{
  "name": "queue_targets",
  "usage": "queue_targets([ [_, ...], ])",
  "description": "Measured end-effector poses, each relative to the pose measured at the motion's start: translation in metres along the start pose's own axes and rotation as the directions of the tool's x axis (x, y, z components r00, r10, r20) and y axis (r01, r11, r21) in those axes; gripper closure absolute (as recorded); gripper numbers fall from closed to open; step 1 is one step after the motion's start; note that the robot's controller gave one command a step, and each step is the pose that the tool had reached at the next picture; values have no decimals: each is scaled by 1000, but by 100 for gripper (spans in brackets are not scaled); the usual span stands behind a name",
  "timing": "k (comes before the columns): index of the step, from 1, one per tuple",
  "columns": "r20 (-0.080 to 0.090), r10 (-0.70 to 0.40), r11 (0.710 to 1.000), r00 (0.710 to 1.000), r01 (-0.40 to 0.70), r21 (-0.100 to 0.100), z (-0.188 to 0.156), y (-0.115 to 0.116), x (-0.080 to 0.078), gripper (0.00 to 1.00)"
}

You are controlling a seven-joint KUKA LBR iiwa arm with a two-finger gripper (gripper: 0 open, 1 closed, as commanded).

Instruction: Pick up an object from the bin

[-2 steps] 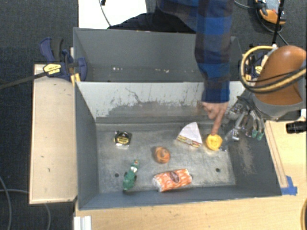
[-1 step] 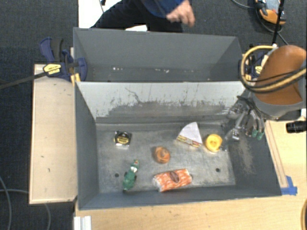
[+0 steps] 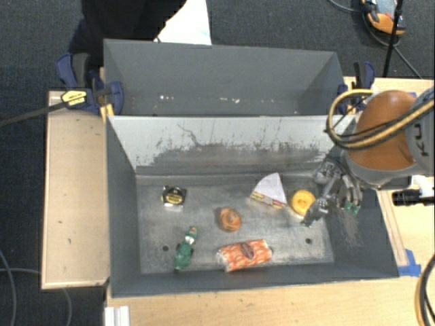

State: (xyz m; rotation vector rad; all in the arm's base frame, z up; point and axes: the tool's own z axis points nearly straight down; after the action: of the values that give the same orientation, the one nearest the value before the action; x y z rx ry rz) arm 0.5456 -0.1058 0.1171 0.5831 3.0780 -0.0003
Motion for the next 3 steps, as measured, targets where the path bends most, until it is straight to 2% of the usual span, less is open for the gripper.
queue_targets([
  [1,9,236,972,972,-236,-3,42,15,-11,100],
  [2,9,235,972,972,-235,-3,42,15,-11,100],
  [3,-11,217,976,976,-217,5,-7,19,3,100],
])
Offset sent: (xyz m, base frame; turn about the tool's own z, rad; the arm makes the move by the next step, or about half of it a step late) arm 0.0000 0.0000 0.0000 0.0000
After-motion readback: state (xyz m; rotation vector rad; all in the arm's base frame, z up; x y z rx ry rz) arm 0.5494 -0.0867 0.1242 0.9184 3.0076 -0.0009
